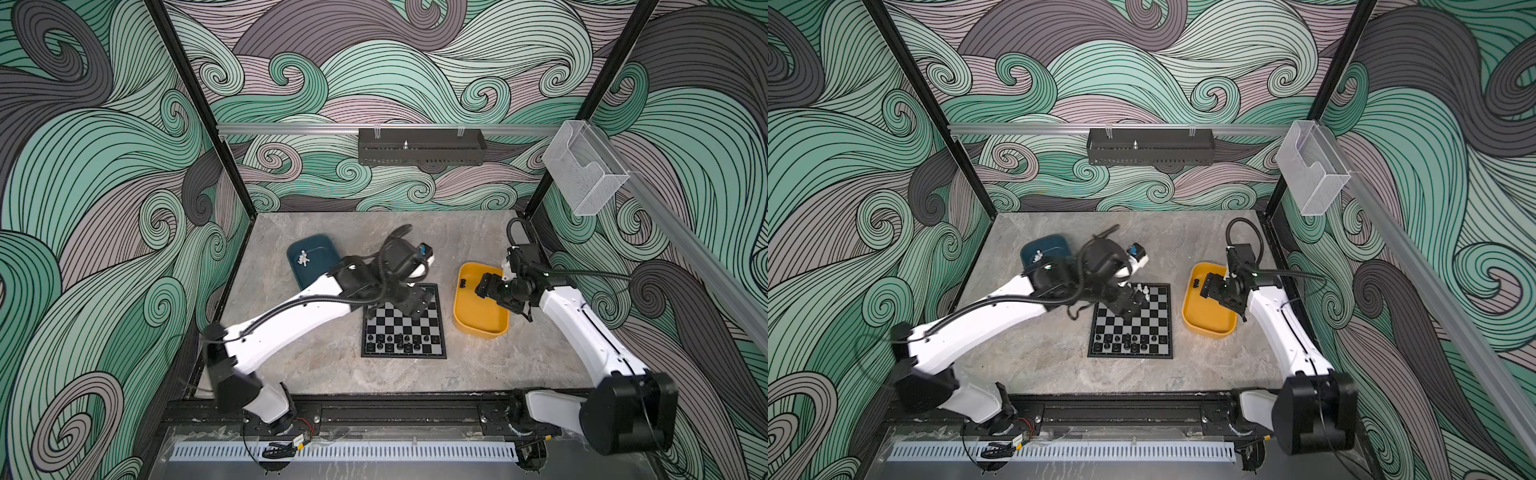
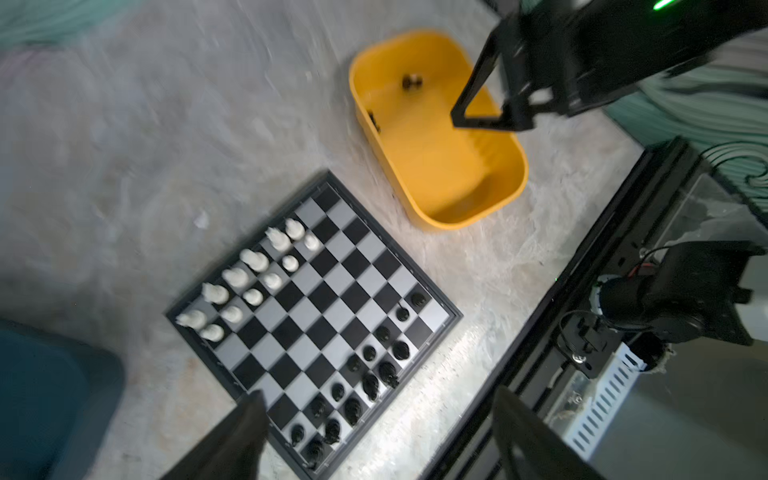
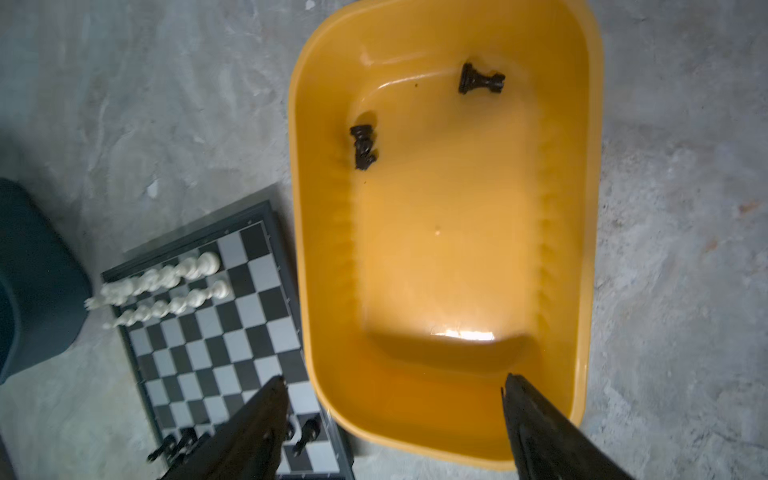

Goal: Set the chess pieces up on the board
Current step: 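Raise the left gripper toward the teal bin while the right moves over the yellow bin, then lower the right gripper into the yellow bin and grasp a black piece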

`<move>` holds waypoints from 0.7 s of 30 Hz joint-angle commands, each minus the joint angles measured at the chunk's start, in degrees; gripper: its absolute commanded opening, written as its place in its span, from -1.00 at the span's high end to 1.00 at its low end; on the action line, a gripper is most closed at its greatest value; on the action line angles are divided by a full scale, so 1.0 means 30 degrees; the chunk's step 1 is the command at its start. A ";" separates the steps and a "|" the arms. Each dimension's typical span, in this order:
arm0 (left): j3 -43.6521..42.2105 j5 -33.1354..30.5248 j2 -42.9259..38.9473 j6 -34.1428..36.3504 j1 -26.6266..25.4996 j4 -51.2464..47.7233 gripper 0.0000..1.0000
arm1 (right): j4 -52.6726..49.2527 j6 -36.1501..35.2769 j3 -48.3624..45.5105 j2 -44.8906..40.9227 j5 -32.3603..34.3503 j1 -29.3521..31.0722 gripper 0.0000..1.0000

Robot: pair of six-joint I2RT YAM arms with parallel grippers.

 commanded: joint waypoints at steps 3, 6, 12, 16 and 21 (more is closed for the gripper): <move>-0.6551 0.2322 -0.5442 -0.1309 0.2622 0.5304 -0.97 | 0.1830 -0.0780 0.2269 0.4557 0.1321 -0.0010 -0.51; -0.9018 0.3715 -0.7398 -0.1921 0.4258 0.6299 -0.97 | 0.1672 -0.1487 0.3719 0.7235 0.1529 0.0060 -0.45; -1.1567 0.4421 -0.8919 -0.2173 0.5280 0.7368 -0.97 | 0.1269 -0.2355 0.6019 1.0504 0.1517 0.0191 -0.38; -1.2325 0.4580 -0.8884 -0.2017 0.5520 0.7772 -0.97 | 0.1298 -0.2515 0.6918 1.1432 0.1393 0.0344 -0.40; -1.2700 0.5035 -0.8918 -0.1814 0.5766 0.8048 -0.97 | 0.1085 -0.2594 0.7907 1.2639 0.1273 0.0384 -0.40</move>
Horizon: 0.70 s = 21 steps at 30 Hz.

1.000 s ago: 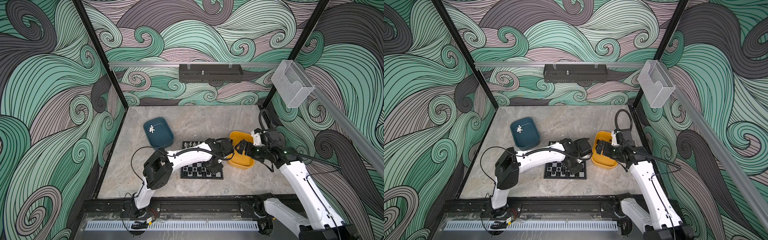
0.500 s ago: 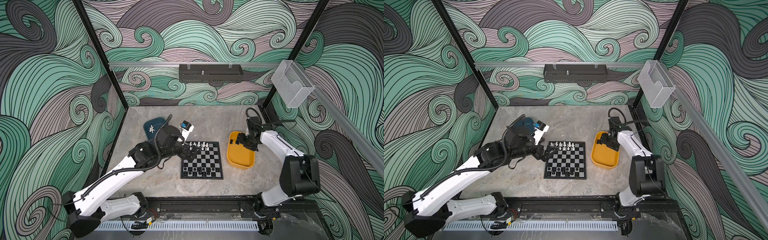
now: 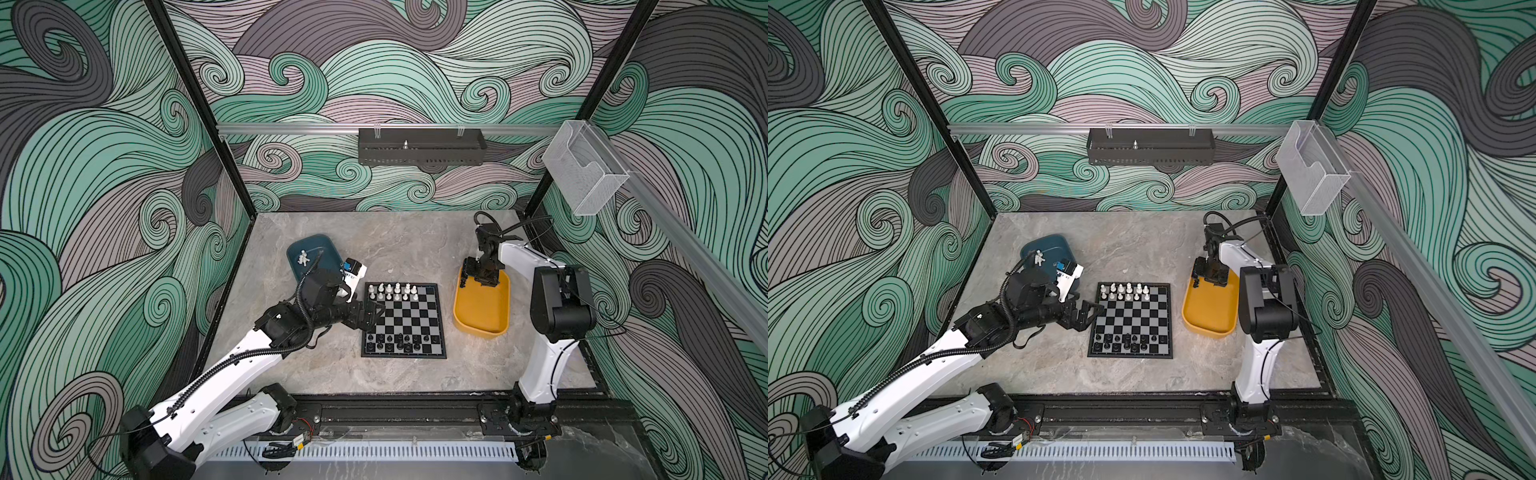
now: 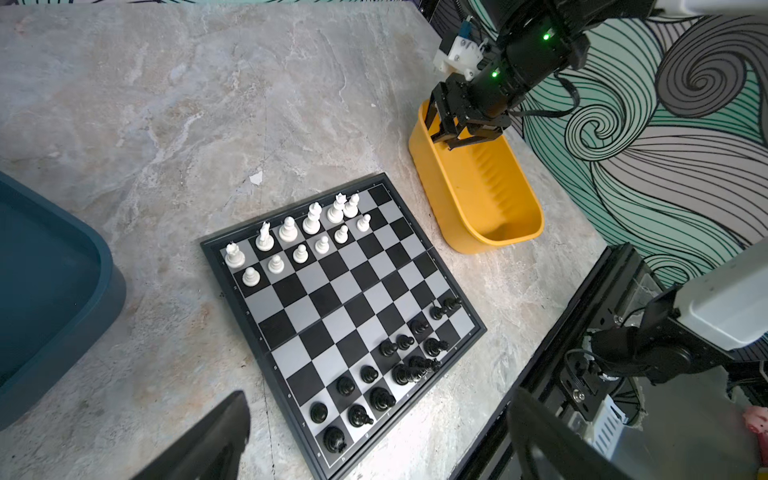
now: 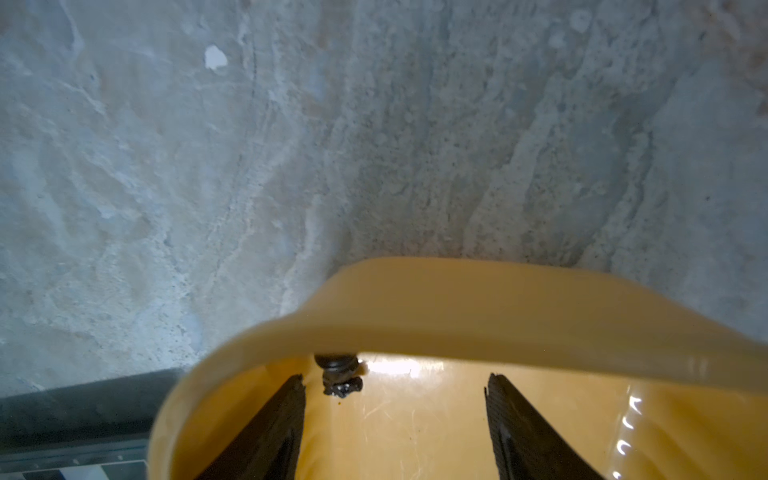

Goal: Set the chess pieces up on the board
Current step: 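Lower the right gripper into the yellow bin and grasp a black piece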

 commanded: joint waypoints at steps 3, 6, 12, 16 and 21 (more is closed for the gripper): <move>-0.0112 0.0751 -0.0413 0.0038 0.0244 0.0738 -0.97 | -0.0656 -0.0450 0.0950 0.1191 0.0302 0.0215 -0.37; -0.0220 0.0799 -0.0602 0.0068 0.0230 0.0819 -0.97 | -0.0867 -0.0399 0.0960 0.1524 0.0627 0.0328 -0.29; -0.0254 0.0795 -0.0608 0.0039 0.0266 0.0811 -0.97 | -0.1206 -0.0492 0.0792 0.1601 0.1671 0.0935 -0.15; -0.0313 0.0807 -0.0632 0.0038 0.0269 0.0823 -0.97 | -0.1388 0.0040 0.0507 0.1264 0.1794 0.1024 -0.06; -0.0347 0.0906 -0.0681 -0.0020 0.0259 0.0920 -0.97 | -0.1368 0.0730 0.0343 0.0975 0.1190 0.1038 0.00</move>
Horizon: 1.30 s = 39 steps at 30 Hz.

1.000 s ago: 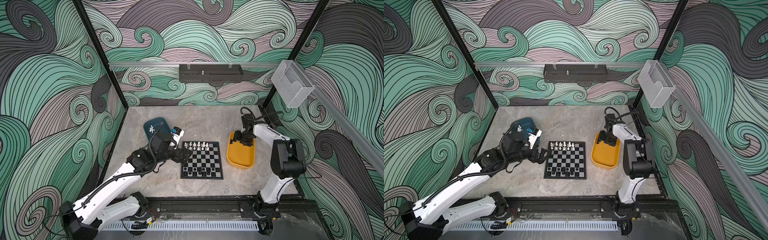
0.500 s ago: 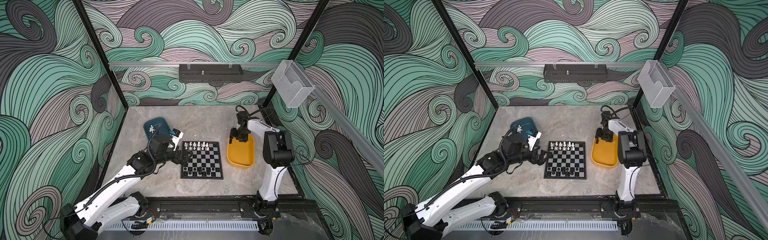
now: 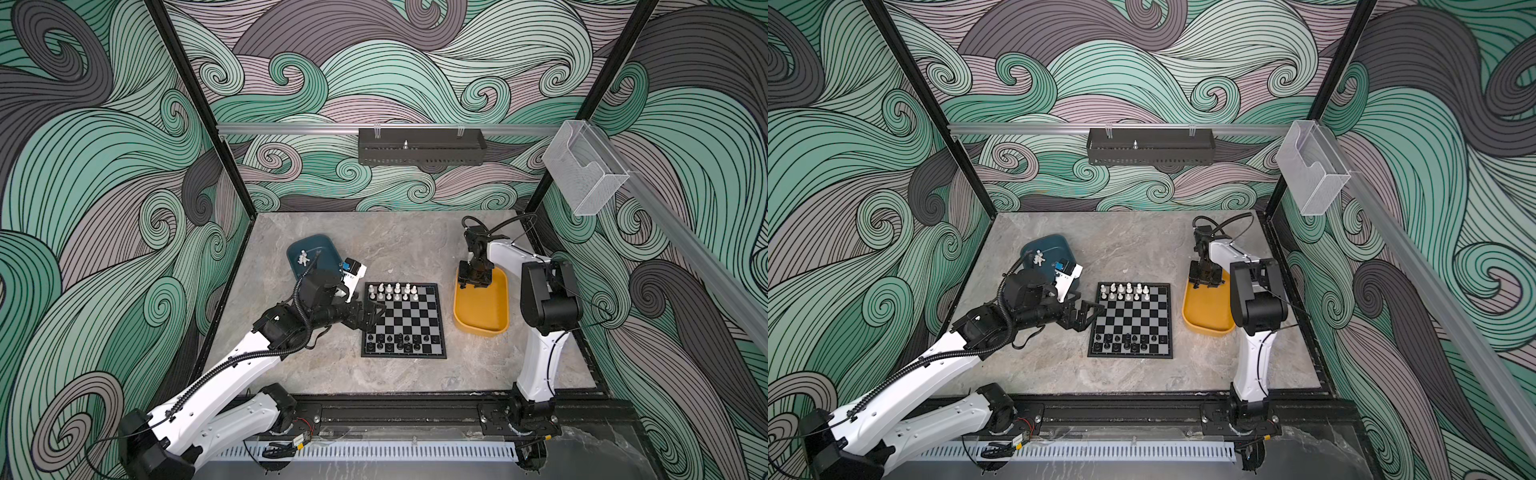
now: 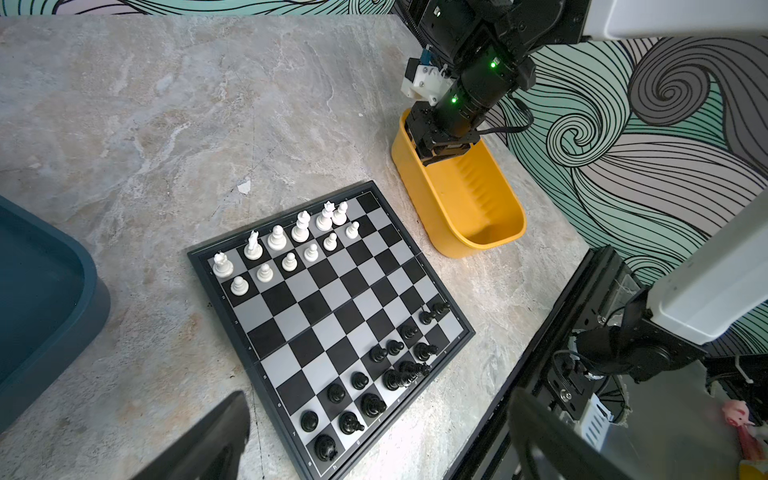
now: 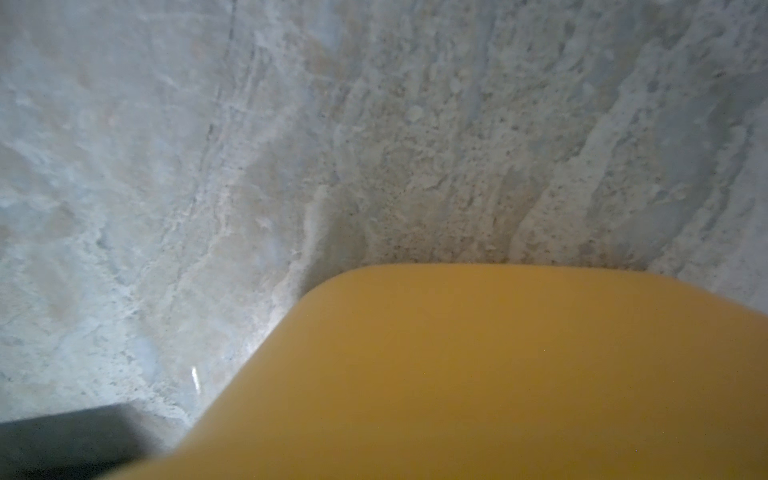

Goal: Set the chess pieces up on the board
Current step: 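Lower the right gripper into the yellow bin and grasp a black piece, then carry the black piece toward the board with the right gripper while the left reaches over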

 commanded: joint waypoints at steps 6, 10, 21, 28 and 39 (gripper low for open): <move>-0.0134 0.0436 -0.0460 -0.0079 0.0164 0.0500 -0.97 | -0.0662 0.0681 0.0271 0.0038 -0.0340 0.0048 0.14; -0.0138 0.0450 -0.0512 -0.0099 0.0149 0.0472 -0.97 | -0.0671 0.0649 0.0553 0.0257 -0.0528 0.0047 0.25; -0.0132 0.0763 -0.0357 -0.0137 0.0149 0.0501 -0.97 | -0.0891 0.0221 0.1263 0.0705 -0.0375 0.0046 0.50; -0.0047 0.0844 -0.0213 -0.0079 0.0151 0.0455 -0.97 | -0.0966 0.0183 0.1145 0.0535 -0.0679 0.0048 0.60; -0.0188 0.1957 0.0535 -0.2492 0.0165 0.2895 -0.89 | -0.0471 0.2983 -0.1968 -0.5972 -0.4701 -0.1468 0.96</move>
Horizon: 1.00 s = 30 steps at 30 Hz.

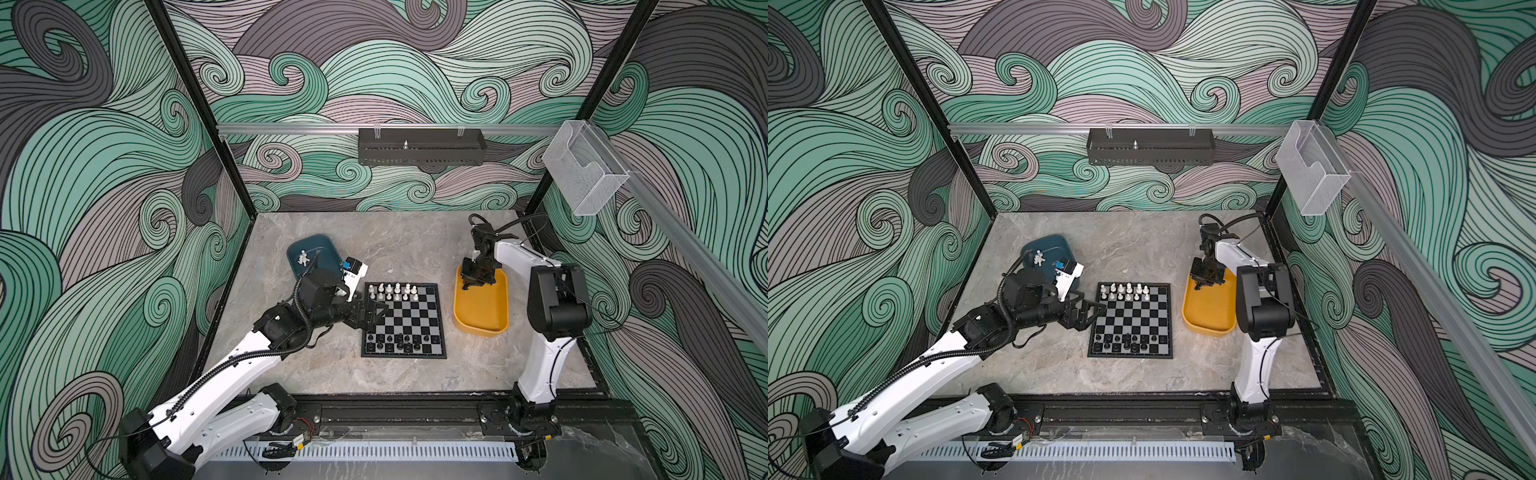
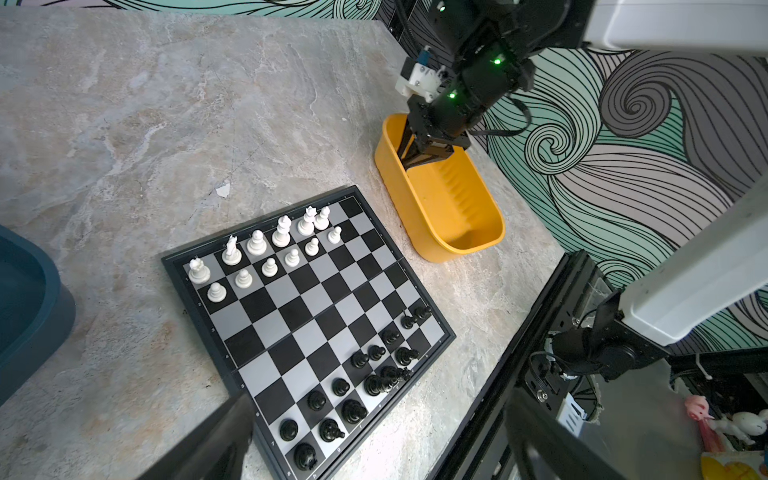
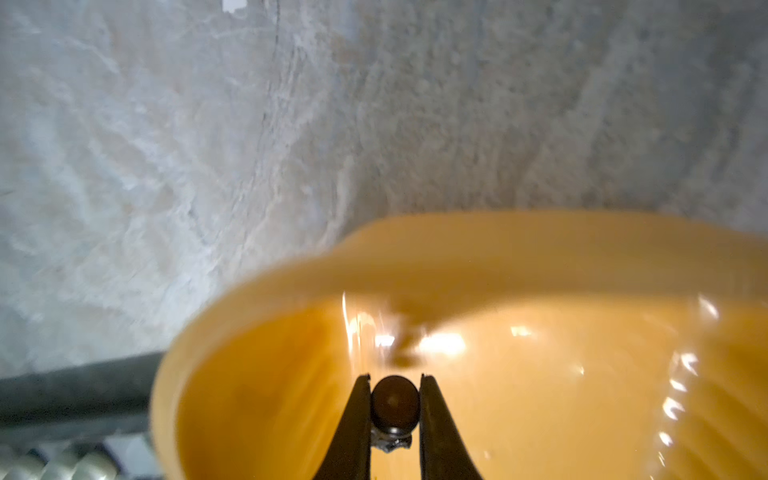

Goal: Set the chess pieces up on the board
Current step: 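Carry the black piece toward the board with the right gripper while the left reaches over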

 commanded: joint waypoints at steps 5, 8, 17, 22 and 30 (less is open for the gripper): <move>-0.0581 0.3423 0.2568 -0.3788 -0.0270 0.7368 -0.71 | 0.1618 0.5460 -0.3654 -0.8975 -0.5669 -0.0617 0.95; -0.0498 0.2761 0.4262 -0.3695 -0.1305 1.0472 -0.63 | 0.3956 0.9268 -0.5818 -1.1873 -0.8035 -0.0244 0.96; 0.2399 0.2270 0.8847 -0.1387 -0.3856 1.4196 -0.46 | 0.8744 1.6656 -0.9775 -1.7144 -0.8636 0.2043 0.93; 0.4285 0.2333 1.0709 -0.1495 -0.4161 1.3429 -0.25 | 0.9412 1.7760 -1.0178 -1.7664 -0.9384 0.2471 0.91; 0.5790 0.2228 1.1623 -0.1417 -0.4189 1.2611 0.12 | 0.9675 1.8402 -1.0357 -1.8274 -0.9878 0.2527 0.89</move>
